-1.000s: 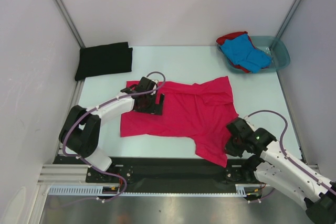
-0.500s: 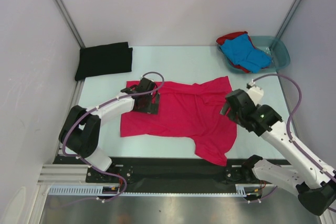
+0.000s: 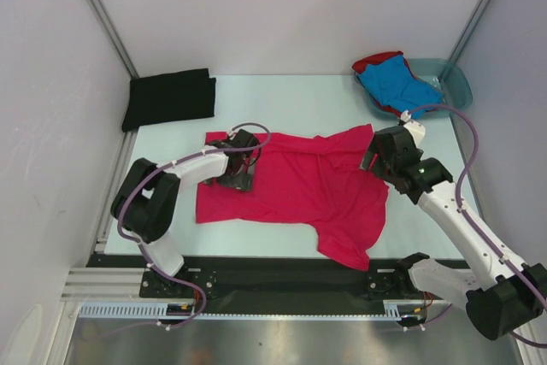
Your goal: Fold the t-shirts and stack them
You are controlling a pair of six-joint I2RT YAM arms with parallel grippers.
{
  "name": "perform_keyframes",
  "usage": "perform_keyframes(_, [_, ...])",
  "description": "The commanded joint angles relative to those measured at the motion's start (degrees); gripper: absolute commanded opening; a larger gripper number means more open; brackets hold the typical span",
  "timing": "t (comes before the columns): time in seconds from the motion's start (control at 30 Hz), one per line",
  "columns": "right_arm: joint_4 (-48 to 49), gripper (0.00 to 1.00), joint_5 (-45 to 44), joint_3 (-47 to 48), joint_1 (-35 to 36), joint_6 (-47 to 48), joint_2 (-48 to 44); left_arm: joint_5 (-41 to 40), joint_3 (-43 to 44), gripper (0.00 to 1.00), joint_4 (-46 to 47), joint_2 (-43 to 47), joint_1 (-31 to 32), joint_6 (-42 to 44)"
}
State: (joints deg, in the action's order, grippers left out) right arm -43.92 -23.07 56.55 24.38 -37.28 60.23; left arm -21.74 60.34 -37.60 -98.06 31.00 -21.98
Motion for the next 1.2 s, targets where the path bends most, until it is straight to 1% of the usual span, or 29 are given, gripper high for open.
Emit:
perform_keyframes(0.0, [4.28,0.8,3.11,-0.66,-2.14,3.87,-0.02,6.07,0.31,1.0,-2.12,-1.25,0.2,-0.43])
perform_keyframes(0.17, [6.65,0.8,4.7,-0.57,-3.29,5.02,0.68,5.75,0.22,1.0,-6.77,-2.05,0.55,-1.57])
perform_keyframes(0.3, [8.06,0.8,6.36,-0.22,-3.73,5.9,1.91,1.36,0.13,1.0,-15.36,-2.4,0.81,-5.43])
perform_keyframes(0.4, [9.11,0.8,7.77,0.05,-3.99,6.51,2.79,-3.39,0.05,1.0,-20.91,-3.71,0.81,-8.94])
perform_keyframes(0.57, [9.29,0.81,8.04,0.75,-4.25,8.0,3.32,-6.56,-2.59,1.0,-24.62,-3.89,0.81,-11.77])
perform_keyframes(0.7, [9.56,0.81,7.6,0.22,-4.78,8.71,3.32,-6.56,-2.59,1.0,-25.94,-2.67,1.25,-13.87])
perform_keyframes(0.77, [9.9,0.81,7.16,-0.04,-5.04,8.8,3.23,-6.39,-2.42,1.0,-25.68,-1.52,1.43,-13.36])
perform_keyframes(0.87, [12.0,0.81,6.55,-0.66,-6.1,9.68,3.84,-9.29,0.64,1.0,-25.33,-0.47,1.43,-13.18])
perform_keyframes(0.97, [14.82,0.81,6.37,-0.31,-7.85,11.17,6.12,-6.05,3.46,1.0,-19.81,2.07,1.43,-9.85])
perform_keyframes(1.0, [15.35,0.81,7.07,0.04,-9.34,11.61,7.26,-4.47,5.39,1.0,-15.87,2.69,1.34,-8.1])
perform_keyframes(1.03, [17.27,0.81,7.16,0.22,-10.05,12.13,9.19,-4.19,6.62,1.0,-14.27,3.05,1.34,-7.47])
perform_keyframes(1.1, [19.22,0.82,10.05,1.1,-11.89,12.93,12.18,-3.58,10.84,1.0,-10.58,2.62,1.25,-5.63])
perform_keyframes(1.13, [20.62,0.82,11.19,1.71,-13.9,13.19,14.02,-3.49,12.16,1.0,-9.69,2.09,0.99,-5.27])
perform_keyframes(1.17, [21.15,0.82,13.38,3.37,-14.88,13.37,18.83,-3.14,15.39,1.0,-9.07,1.21,0.9,-4.75])
